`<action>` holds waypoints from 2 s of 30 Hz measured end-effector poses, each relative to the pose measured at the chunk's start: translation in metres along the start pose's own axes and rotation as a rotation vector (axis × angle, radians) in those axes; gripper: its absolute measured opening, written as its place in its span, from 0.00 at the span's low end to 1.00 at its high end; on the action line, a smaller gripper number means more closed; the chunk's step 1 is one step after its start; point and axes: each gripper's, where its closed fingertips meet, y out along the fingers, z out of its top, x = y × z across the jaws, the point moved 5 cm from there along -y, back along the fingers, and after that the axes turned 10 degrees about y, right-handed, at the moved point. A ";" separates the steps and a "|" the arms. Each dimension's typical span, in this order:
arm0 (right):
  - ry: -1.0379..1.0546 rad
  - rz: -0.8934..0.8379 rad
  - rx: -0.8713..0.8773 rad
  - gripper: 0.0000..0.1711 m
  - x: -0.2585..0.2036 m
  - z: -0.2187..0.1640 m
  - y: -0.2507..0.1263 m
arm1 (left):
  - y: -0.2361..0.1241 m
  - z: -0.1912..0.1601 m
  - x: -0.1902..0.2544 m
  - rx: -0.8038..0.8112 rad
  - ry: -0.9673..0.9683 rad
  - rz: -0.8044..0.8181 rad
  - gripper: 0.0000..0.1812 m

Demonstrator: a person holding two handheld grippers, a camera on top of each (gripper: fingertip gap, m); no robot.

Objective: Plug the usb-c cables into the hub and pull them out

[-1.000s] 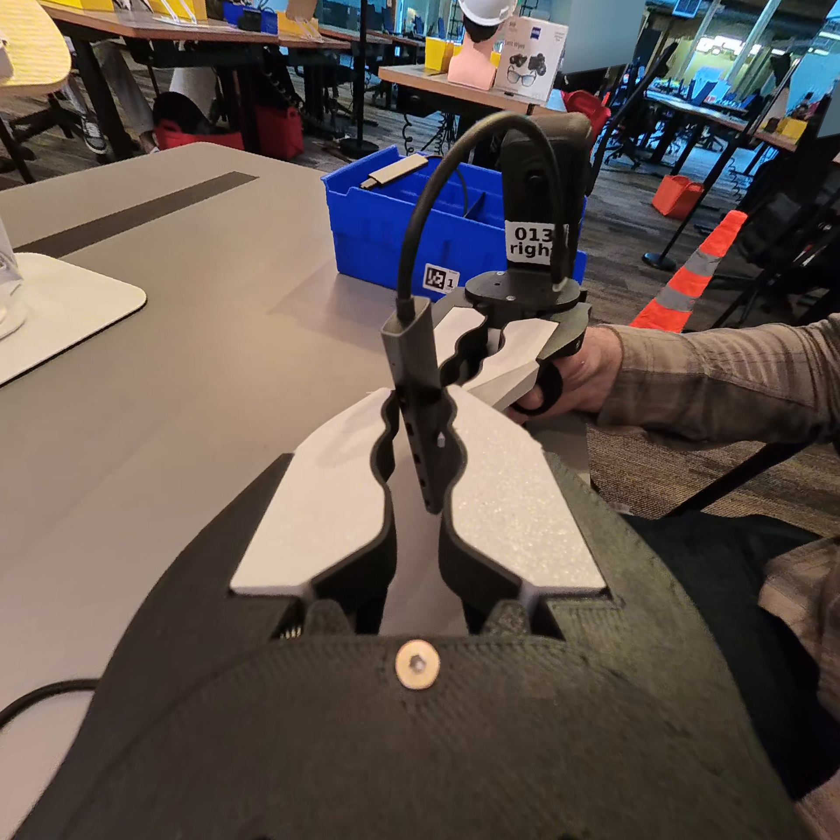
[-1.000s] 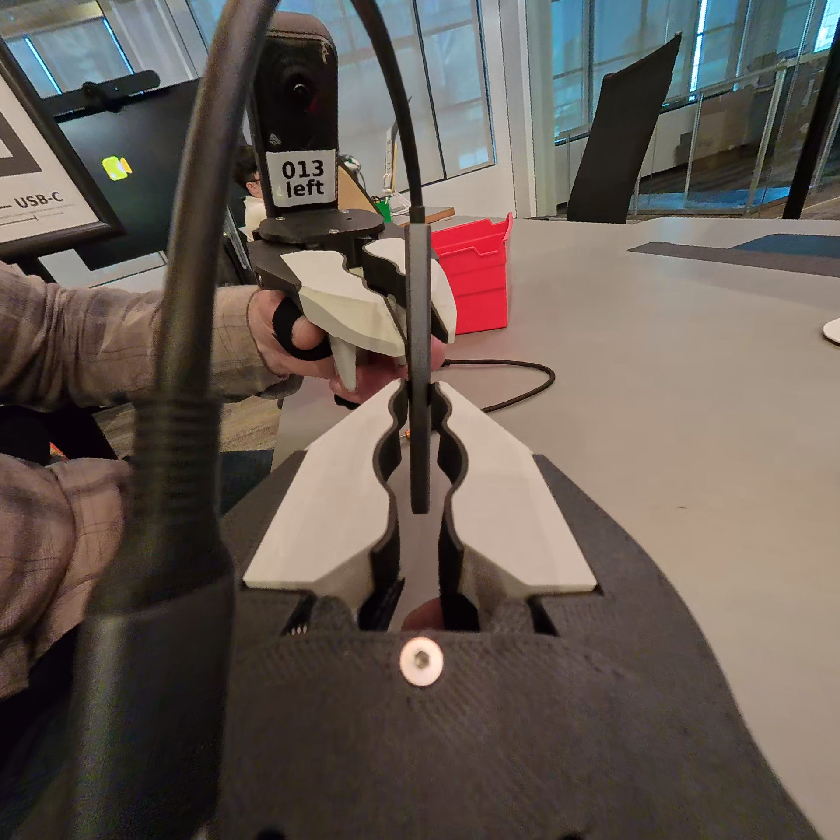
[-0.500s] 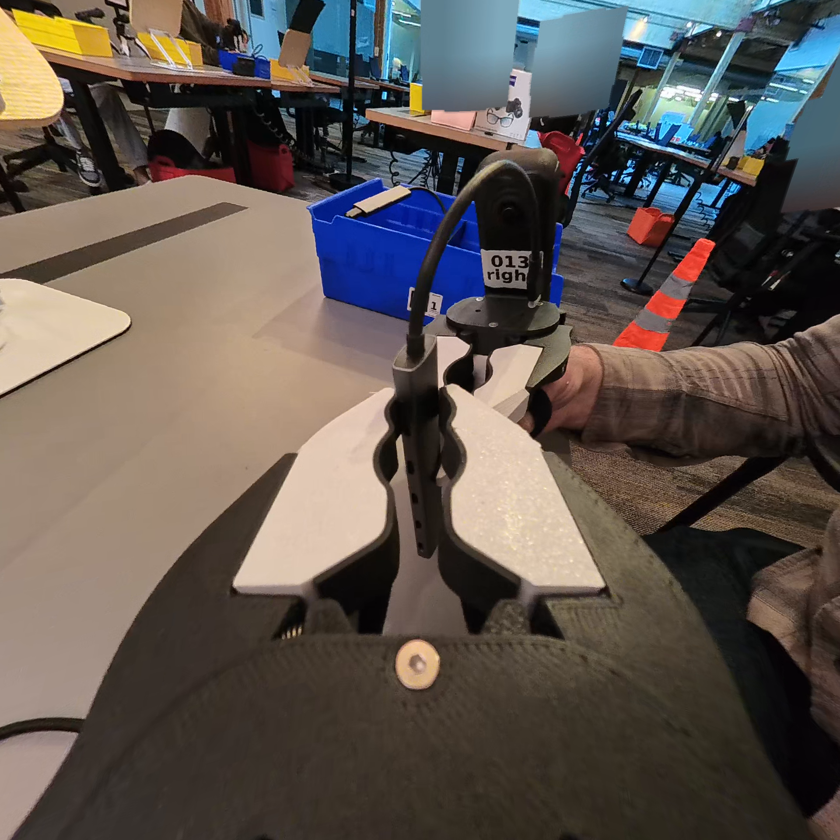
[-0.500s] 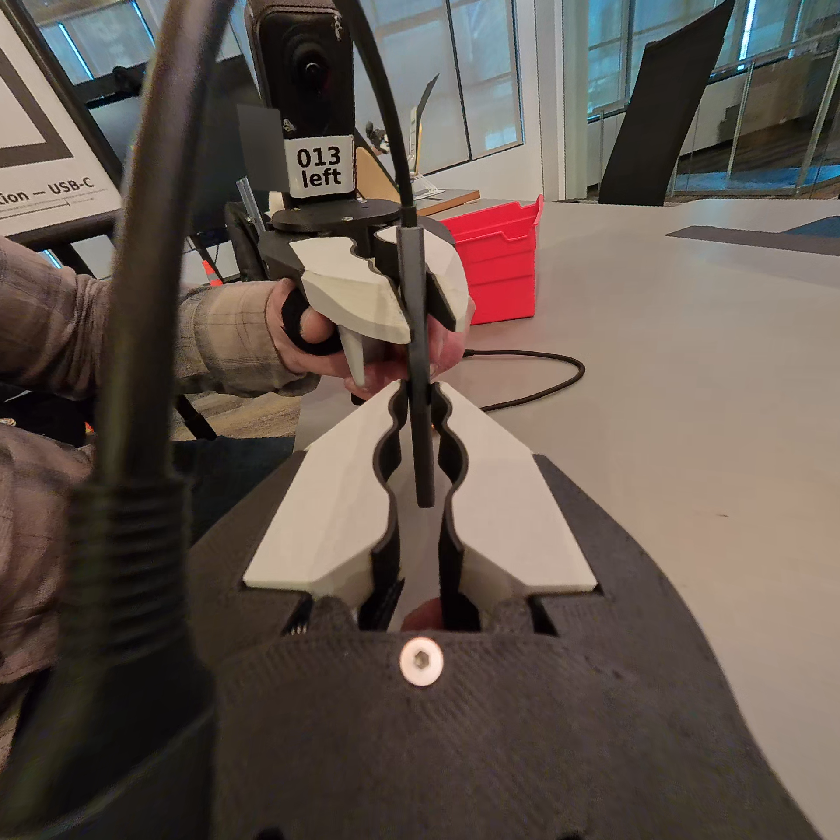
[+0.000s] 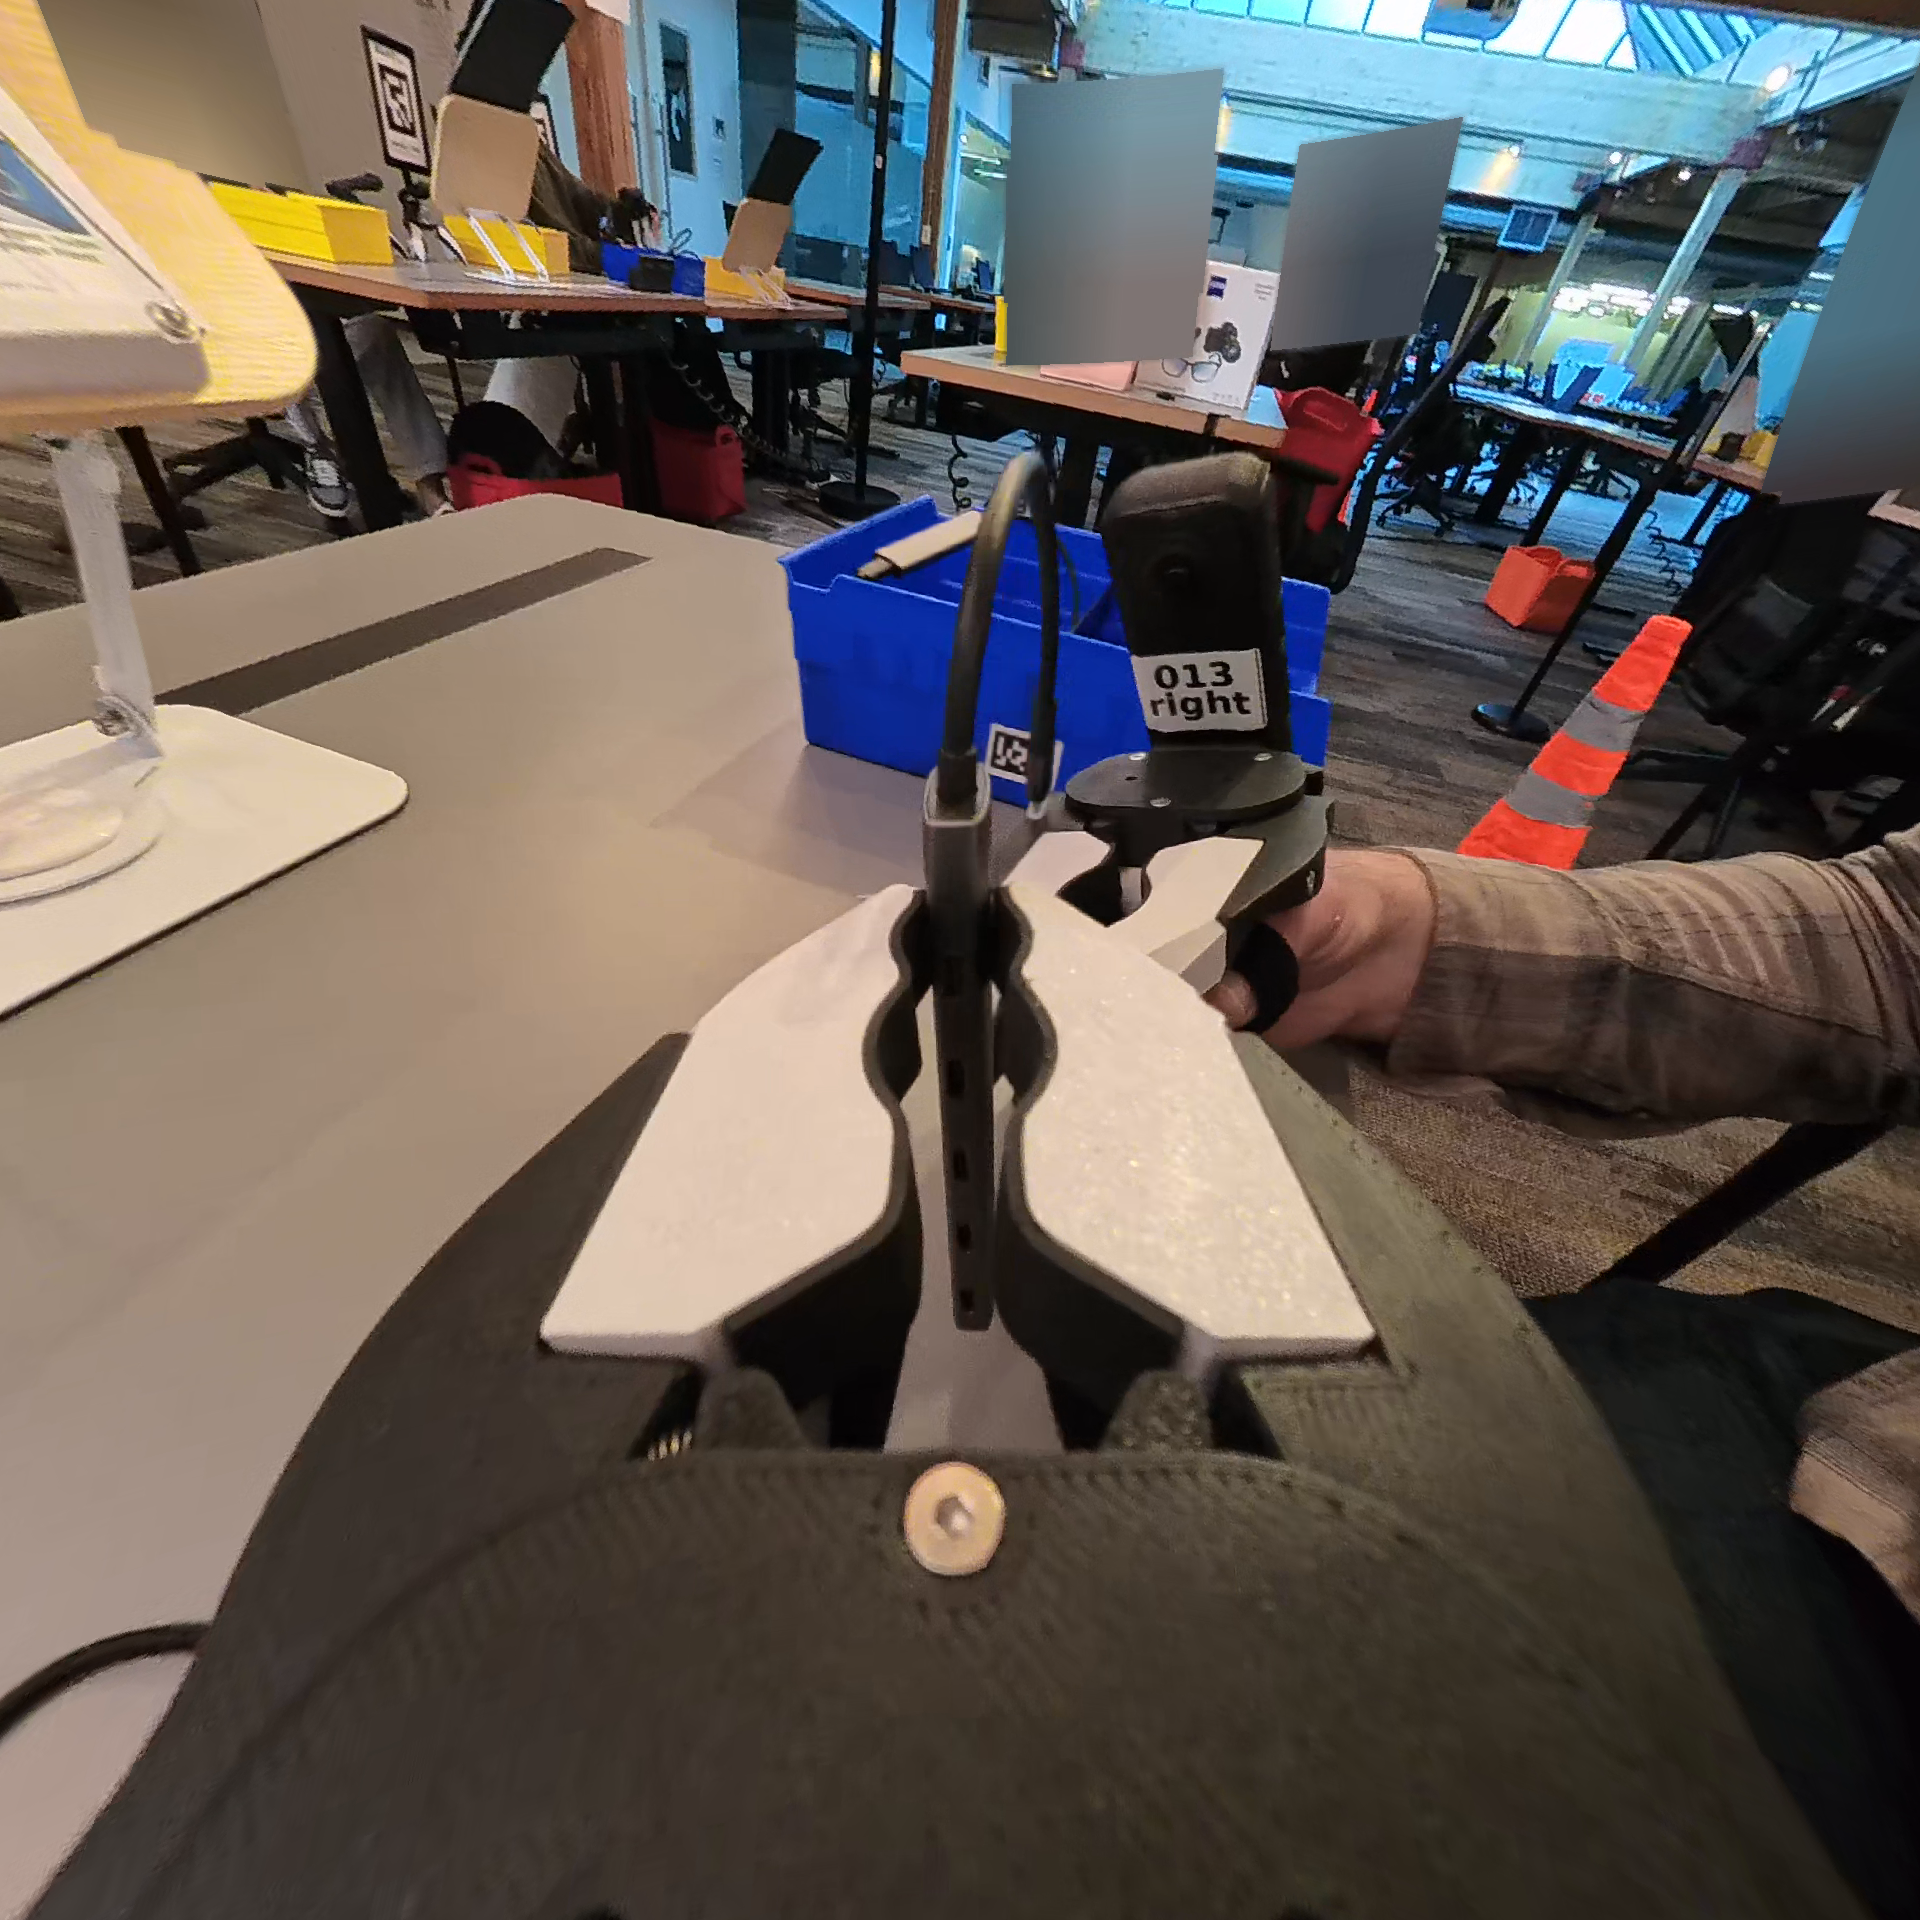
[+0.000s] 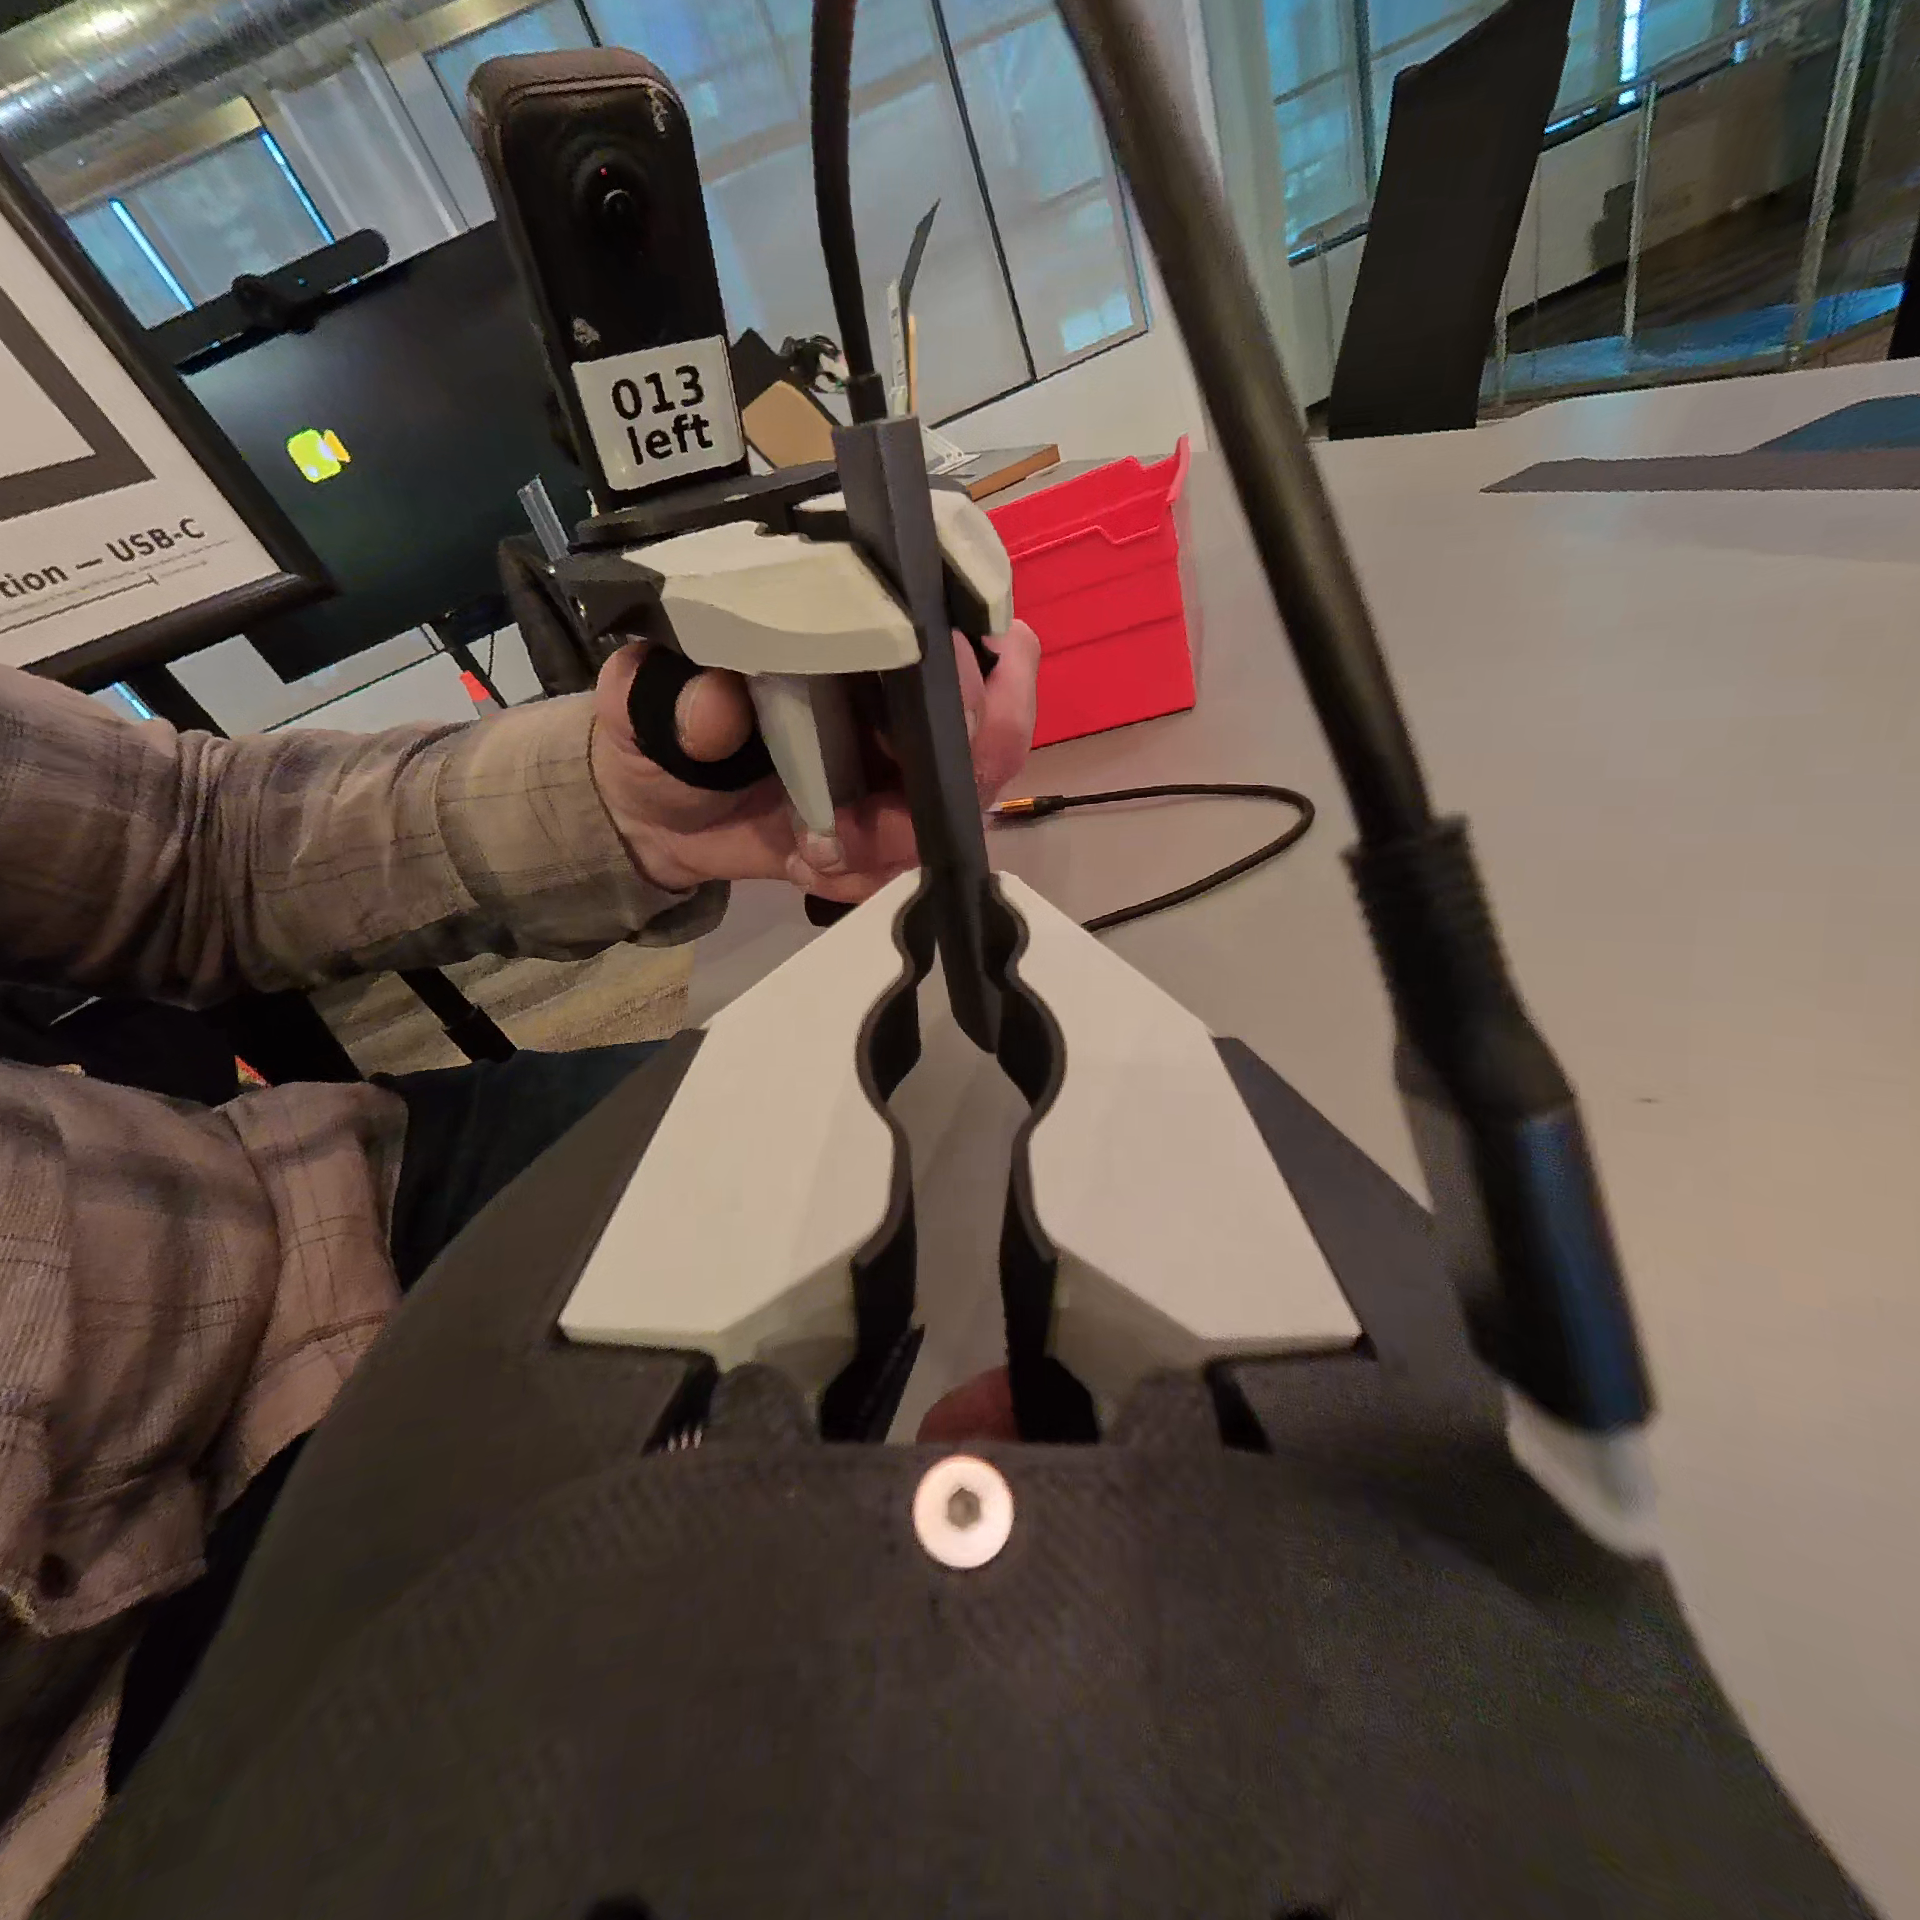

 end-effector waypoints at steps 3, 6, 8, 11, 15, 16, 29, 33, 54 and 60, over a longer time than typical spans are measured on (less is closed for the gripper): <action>0.014 -0.022 0.003 0.04 0.003 0.000 0.000 | -0.002 0.001 -0.005 -0.001 0.000 0.021 0.06; 0.014 -0.051 -0.003 0.07 0.004 -0.001 -0.001 | -0.004 0.003 -0.012 -0.005 0.019 0.056 0.06; -0.019 -0.094 -0.028 0.10 0.004 -0.003 -0.002 | -0.006 0.003 -0.018 -0.030 0.056 0.099 0.06; -0.137 -0.188 -0.108 0.13 0.002 -0.010 -0.003 | -0.006 0.002 -0.024 -0.100 0.156 0.165 0.06; -0.276 -0.245 -0.196 0.14 -0.014 -0.019 -0.004 | -0.001 -0.002 -0.026 -0.199 0.294 0.225 0.06; -0.306 -0.254 -0.190 0.14 -0.018 -0.017 -0.004 | 0.000 -0.003 -0.026 -0.213 0.318 0.237 0.06; -0.568 -0.354 -0.004 0.15 -0.055 0.053 -0.024 | 0.010 -0.007 -0.022 -0.446 0.783 0.307 0.06; -0.548 -0.366 -0.029 0.19 -0.051 0.060 -0.019 | 0.015 -0.008 -0.018 -0.517 0.942 0.323 0.06; -0.251 -0.350 -0.239 0.13 -0.006 0.037 -0.001 | 0.033 -0.013 -0.001 -0.651 1.498 0.412 0.05; -0.203 -0.296 -0.176 0.12 -0.004 0.039 -0.001 | 0.033 -0.008 -0.002 -0.640 1.512 0.438 0.05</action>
